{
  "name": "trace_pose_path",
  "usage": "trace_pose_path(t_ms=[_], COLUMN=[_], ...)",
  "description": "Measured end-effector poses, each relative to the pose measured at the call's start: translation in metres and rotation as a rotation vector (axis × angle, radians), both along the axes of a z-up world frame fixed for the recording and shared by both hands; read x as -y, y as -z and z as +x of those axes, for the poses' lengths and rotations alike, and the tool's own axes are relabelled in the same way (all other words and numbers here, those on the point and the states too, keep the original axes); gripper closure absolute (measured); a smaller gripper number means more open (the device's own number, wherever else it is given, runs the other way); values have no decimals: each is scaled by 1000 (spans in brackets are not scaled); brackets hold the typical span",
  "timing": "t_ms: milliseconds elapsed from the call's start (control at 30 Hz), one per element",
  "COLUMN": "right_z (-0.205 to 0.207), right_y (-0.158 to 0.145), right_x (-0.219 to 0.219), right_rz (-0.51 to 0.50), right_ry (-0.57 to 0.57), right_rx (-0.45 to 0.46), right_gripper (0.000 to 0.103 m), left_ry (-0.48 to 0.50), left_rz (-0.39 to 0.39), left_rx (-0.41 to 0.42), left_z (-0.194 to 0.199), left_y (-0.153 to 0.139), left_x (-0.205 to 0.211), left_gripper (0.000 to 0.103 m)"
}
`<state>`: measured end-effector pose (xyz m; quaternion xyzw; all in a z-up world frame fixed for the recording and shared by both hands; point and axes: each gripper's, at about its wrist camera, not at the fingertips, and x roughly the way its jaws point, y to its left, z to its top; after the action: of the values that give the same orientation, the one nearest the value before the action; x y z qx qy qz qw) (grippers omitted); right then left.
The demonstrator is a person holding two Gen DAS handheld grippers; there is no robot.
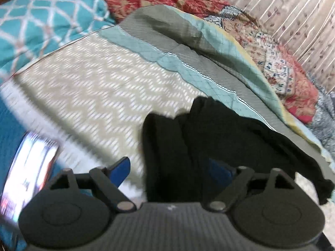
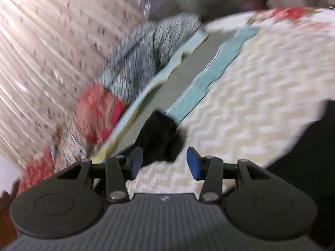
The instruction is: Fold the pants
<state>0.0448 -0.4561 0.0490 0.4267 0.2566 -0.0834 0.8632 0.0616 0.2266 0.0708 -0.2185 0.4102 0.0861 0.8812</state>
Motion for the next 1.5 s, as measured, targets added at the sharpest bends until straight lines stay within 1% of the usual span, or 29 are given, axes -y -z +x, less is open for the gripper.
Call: trace_pose_path(t_ms=[67,100,167,233,300,333,367,400,433,467,500,533,567,600,700,800,900,1000,1100,1167,1267,1367,1500], right_z=[23,34,60,72,89,94,102,111,119,127,129,125,117,111,78,47,12,-5,-6,9,37,69,95], right_y=[6,8,12,8,2,2,4,9,15,20,21,16,6,-6,-50,-96,-146,-179,-200,-199,-181,-149,-99], right_x=[1,0,0,4,5,6,7,8,9,11,12,14,16,17,36,56,76,84,85,84,89,98,104], right_rz=[77,98,100,55,-76,-114,-135,-131,-115,-105,-93,-84,-91,-102,-98,-124,-179,-229,-302,-340,-365,-369,-347], right_ry=[-11,-8,7,18,56,66,64,44,9,-16,-39,-37,-24,-14,27,77,132,159,166,165,168,196,244], right_rx=[3,-1,-19,-50,-90,-94,-98,-106,-124,-139,-147,-131,-86,-39,98,203,309,367,372,323,234,149,51], right_gripper=[52,52,52,52,52,51,50,50,51,75,100,97,97,97,97,97,97,97,97,97,97,97,97], left_ry=[-13,-18,-23,-17,-7,1,13,34,51,66,78,96,96,80,66,56,45,40,44,55,65,84,103], left_rz=[38,50,72,107,137,150,156,166,183,199,216,195,160,144,164,142,110,68,40,40,31,38,42], left_rx=[14,25,46,53,47,42,42,39,32,25,20,22,28,46,120,171,223,275,307,307,292,271,229], left_z=[22,31,48,64,76,82,87,92,95,97,99,99,98,93,71,50,30,16,11,19,39,66,101], left_y=[4,5,9,14,22,27,30,35,39,41,42,40,37,31,6,-15,-36,-55,-63,-65,-59,-49,-26], left_x=[0,-2,-2,-1,1,5,8,14,21,25,30,32,31,30,29,22,14,10,11,14,22,34,52], left_gripper=[11,10,3,2,2,2,8,13,31,60,74,97,98,98,98,98,98,98,98,98,98,98,98])
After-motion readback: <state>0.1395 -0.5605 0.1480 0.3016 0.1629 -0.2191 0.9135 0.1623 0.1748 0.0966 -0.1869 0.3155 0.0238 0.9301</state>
